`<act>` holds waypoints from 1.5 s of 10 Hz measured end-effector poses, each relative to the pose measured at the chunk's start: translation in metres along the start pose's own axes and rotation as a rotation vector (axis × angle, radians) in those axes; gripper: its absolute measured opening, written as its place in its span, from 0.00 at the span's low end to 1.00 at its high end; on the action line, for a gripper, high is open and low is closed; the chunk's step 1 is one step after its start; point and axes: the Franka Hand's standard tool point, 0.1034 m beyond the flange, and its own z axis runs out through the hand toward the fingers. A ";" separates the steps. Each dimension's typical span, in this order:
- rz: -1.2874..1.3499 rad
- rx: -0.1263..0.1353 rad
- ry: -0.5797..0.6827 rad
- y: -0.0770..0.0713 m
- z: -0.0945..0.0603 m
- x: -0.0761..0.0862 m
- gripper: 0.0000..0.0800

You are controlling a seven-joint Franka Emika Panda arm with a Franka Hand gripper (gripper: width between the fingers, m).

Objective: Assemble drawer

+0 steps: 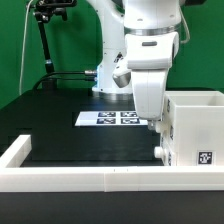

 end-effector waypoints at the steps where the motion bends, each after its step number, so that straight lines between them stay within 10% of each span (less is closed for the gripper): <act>1: -0.004 0.000 0.000 0.001 -0.002 -0.002 0.81; 3: -0.007 -0.005 0.001 0.002 -0.005 -0.019 0.81; 7: 0.031 -0.011 -0.011 -0.041 -0.005 -0.046 0.81; 15: 0.078 -0.014 -0.014 -0.057 0.003 -0.038 0.81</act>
Offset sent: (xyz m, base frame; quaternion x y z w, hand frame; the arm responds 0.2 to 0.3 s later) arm -0.0341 -0.0363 0.0062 -0.0081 0.0029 -0.0045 1.0000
